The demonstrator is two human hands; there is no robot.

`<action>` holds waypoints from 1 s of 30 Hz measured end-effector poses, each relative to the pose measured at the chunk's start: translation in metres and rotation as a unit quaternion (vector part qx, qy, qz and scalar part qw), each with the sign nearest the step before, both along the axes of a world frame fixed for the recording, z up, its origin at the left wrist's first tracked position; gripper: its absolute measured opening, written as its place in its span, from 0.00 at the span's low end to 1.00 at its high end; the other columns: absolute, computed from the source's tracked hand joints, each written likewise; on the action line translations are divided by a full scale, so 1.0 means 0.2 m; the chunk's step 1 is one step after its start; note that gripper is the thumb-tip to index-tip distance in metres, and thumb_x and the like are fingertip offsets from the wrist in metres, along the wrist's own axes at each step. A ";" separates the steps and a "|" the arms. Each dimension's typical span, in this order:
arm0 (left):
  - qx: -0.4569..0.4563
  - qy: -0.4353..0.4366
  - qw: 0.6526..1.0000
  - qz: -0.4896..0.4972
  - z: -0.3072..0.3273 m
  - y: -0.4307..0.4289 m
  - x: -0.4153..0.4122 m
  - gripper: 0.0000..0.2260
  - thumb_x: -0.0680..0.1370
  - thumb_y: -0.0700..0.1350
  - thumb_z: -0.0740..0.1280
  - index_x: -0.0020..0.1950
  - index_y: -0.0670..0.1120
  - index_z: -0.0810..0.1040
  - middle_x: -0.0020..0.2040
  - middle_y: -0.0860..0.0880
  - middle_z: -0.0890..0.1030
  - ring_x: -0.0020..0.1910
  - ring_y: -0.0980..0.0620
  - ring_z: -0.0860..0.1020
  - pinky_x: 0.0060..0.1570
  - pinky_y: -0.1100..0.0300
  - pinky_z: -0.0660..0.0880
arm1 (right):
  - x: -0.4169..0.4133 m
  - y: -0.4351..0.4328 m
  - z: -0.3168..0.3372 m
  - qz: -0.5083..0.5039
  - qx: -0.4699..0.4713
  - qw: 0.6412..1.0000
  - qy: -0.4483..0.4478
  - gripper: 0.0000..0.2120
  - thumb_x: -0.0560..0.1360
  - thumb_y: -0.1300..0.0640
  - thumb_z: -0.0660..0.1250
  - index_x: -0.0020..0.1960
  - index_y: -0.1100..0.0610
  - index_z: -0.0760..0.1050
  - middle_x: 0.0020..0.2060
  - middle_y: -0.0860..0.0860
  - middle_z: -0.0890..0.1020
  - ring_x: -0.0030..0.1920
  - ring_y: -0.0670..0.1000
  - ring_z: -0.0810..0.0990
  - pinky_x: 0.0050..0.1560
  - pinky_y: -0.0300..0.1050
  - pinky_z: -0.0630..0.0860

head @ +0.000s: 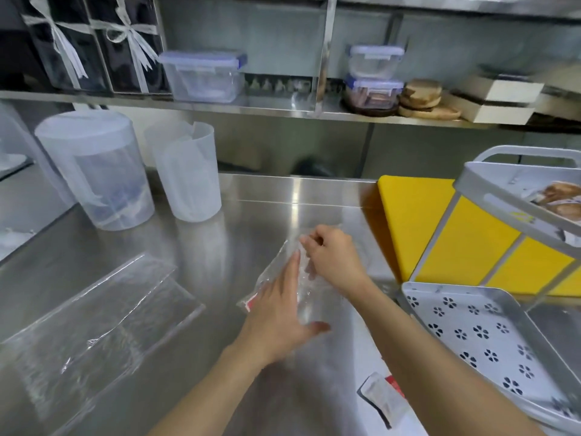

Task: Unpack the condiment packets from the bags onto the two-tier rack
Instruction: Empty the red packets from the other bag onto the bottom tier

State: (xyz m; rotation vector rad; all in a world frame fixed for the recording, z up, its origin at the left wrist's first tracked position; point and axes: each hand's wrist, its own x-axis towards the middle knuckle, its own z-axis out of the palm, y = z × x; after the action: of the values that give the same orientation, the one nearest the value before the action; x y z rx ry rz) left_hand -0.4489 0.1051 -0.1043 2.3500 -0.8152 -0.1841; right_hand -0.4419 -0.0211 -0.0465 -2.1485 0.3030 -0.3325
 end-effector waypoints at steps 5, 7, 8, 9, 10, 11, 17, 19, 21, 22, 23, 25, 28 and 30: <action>-0.089 -0.030 0.978 0.189 0.09 -0.08 0.09 0.07 0.75 0.40 0.61 0.52 0.47 0.74 0.43 0.42 0.81 0.43 0.38 0.78 0.37 0.57 0.75 | -0.07 -0.03 0.02 -0.013 0.036 0.995 -0.091 0.06 0.75 0.51 0.64 0.47 0.54 0.74 0.38 0.45 0.78 0.42 0.46 0.79 0.45 0.42 0.77; -0.224 0.092 0.946 0.213 0.19 -0.10 0.14 0.06 0.74 0.36 0.58 0.40 0.42 0.73 0.36 0.41 0.80 0.34 0.40 0.79 0.30 0.56 0.79 | -0.12 -0.05 0.02 -0.059 0.057 0.983 -0.164 0.10 0.74 0.50 0.64 0.54 0.51 0.72 0.46 0.43 0.76 0.50 0.43 0.76 0.52 0.39 0.74; -0.291 0.140 0.920 0.220 0.24 -0.11 0.16 0.08 0.74 0.34 0.57 0.39 0.41 0.73 0.35 0.41 0.80 0.30 0.42 0.79 0.30 0.53 0.79 | -0.14 -0.06 0.02 -0.088 0.052 0.974 -0.202 0.11 0.74 0.49 0.64 0.56 0.49 0.70 0.49 0.43 0.75 0.53 0.43 0.74 0.55 0.40 0.73; -0.336 0.168 0.899 0.225 0.30 -0.13 0.17 0.08 0.75 0.34 0.57 0.40 0.42 0.74 0.35 0.41 0.80 0.28 0.45 0.79 0.29 0.53 0.79 | -0.17 -0.06 0.01 -0.106 0.040 0.967 -0.229 0.13 0.74 0.48 0.64 0.57 0.47 0.68 0.52 0.43 0.74 0.56 0.42 0.72 0.58 0.42 0.71; -0.362 0.182 0.885 0.228 0.36 -0.14 0.18 0.09 0.76 0.34 0.56 0.43 0.43 0.75 0.37 0.42 0.80 0.27 0.48 0.79 0.28 0.55 0.79 | -0.19 -0.07 -0.02 -0.110 0.024 0.964 -0.241 0.15 0.73 0.45 0.64 0.58 0.44 0.66 0.55 0.42 0.72 0.59 0.42 0.71 0.62 0.46 0.69; -0.390 0.197 0.869 0.230 0.40 -0.16 0.18 0.10 0.77 0.34 0.56 0.46 0.43 0.75 0.38 0.43 0.80 0.28 0.50 0.79 0.27 0.58 0.79 | -0.21 -0.07 -0.05 -0.097 0.014 0.966 -0.239 0.19 0.72 0.42 0.63 0.60 0.42 0.64 0.59 0.41 0.69 0.62 0.42 0.68 0.66 0.49 0.66; -0.542 0.300 0.759 0.201 0.60 -0.27 0.12 0.12 0.77 0.32 0.53 0.39 0.46 0.66 0.48 0.38 0.75 0.42 0.44 0.79 0.38 0.57 0.80 | -0.26 0.01 -0.23 0.004 0.011 0.993 -0.114 0.29 0.69 0.39 0.65 0.68 0.37 0.60 0.62 0.35 0.68 0.65 0.47 0.69 0.67 0.50 0.66; -0.559 0.303 0.746 0.197 0.61 -0.29 0.09 0.10 0.76 0.31 0.53 0.46 0.45 0.68 0.48 0.38 0.75 0.44 0.45 0.78 0.40 0.59 0.79 | -0.23 -0.01 -0.23 -0.079 0.050 0.986 -0.140 0.15 0.74 0.51 0.64 0.60 0.51 0.74 0.50 0.44 0.78 0.50 0.48 0.78 0.57 0.46 0.75; -0.566 0.271 0.755 0.193 0.59 -0.28 0.09 0.13 0.76 0.31 0.57 0.56 0.45 0.66 0.52 0.41 0.75 0.47 0.49 0.78 0.43 0.62 0.77 | -0.23 -0.07 -0.19 -0.146 0.058 0.977 -0.142 0.07 0.75 0.60 0.63 0.48 0.58 0.79 0.40 0.49 0.80 0.40 0.46 0.77 0.44 0.27 0.72; -0.557 0.238 0.772 0.192 0.58 -0.28 0.11 0.17 0.75 0.32 0.59 0.61 0.47 0.64 0.57 0.42 0.75 0.51 0.50 0.78 0.45 0.63 0.75 | -0.24 -0.10 -0.17 -0.163 0.058 0.975 -0.141 0.07 0.75 0.63 0.62 0.45 0.60 0.79 0.37 0.49 0.79 0.38 0.46 0.76 0.38 0.24 0.69; -0.537 0.191 0.799 0.191 0.57 -0.26 0.11 0.22 0.75 0.33 0.62 0.66 0.48 0.60 0.65 0.43 0.71 0.58 0.50 0.75 0.51 0.62 0.72 | -0.26 -0.13 -0.16 -0.171 0.073 0.972 -0.143 0.07 0.76 0.64 0.61 0.44 0.61 0.78 0.36 0.50 0.78 0.37 0.46 0.75 0.35 0.24 0.68; -0.466 -0.019 0.863 0.194 0.58 -0.20 0.10 0.33 0.74 0.40 0.67 0.72 0.46 0.51 0.73 0.42 0.59 0.71 0.48 0.62 0.64 0.60 0.64 | -0.28 -0.18 -0.14 -0.160 0.102 0.971 -0.145 0.09 0.77 0.64 0.59 0.42 0.61 0.76 0.37 0.51 0.78 0.38 0.47 0.75 0.39 0.28 0.70; -0.265 -0.487 0.830 0.063 0.57 -0.15 0.09 0.30 0.72 0.52 0.67 0.69 0.45 0.59 0.70 0.42 0.64 0.70 0.45 0.61 0.68 0.52 0.57 | -0.30 -0.23 -0.14 -0.124 0.089 0.979 -0.132 0.10 0.78 0.61 0.58 0.40 0.56 0.74 0.37 0.51 0.79 0.42 0.51 0.77 0.46 0.46 0.74; -0.087 -0.604 0.788 -0.077 0.52 -0.18 0.11 0.24 0.71 0.55 0.67 0.64 0.49 0.68 0.64 0.47 0.74 0.66 0.47 0.65 0.66 0.50 0.57 | -0.31 -0.25 -0.12 -0.089 0.082 0.983 -0.137 0.12 0.78 0.62 0.58 0.37 0.52 0.72 0.35 0.50 0.78 0.39 0.50 0.76 0.44 0.48 0.74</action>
State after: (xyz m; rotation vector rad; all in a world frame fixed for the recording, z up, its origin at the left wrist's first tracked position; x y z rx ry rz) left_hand -0.4278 0.0695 0.0002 2.0120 -1.4800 1.4105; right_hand -0.5042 -0.0719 -0.0701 -1.8904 0.3526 -0.6752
